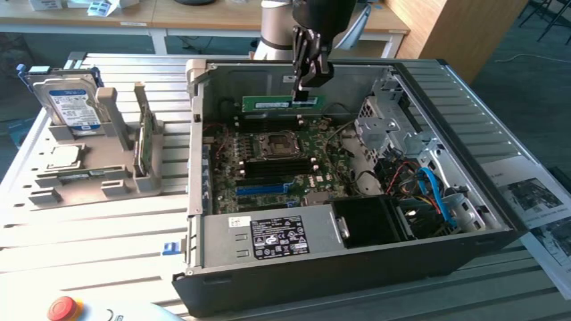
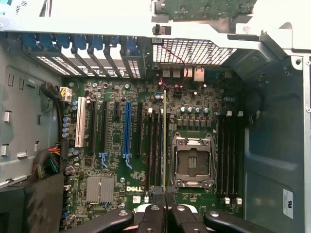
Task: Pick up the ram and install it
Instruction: 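Insert the ram into the slot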
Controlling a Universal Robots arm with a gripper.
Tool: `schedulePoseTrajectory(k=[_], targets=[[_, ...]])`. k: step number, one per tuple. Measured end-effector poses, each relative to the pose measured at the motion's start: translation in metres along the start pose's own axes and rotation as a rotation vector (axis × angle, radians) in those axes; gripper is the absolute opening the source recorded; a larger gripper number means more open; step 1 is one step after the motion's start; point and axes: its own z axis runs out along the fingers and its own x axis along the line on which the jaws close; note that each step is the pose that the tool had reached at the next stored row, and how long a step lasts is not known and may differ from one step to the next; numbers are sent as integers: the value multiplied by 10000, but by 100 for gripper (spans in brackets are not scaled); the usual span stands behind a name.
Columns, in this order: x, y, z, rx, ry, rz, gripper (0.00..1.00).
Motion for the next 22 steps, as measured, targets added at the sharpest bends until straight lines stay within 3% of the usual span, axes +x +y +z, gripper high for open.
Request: schedulePoseTrajectory(k=[22], targets=[[2, -26, 385, -1, 5, 1, 12]])
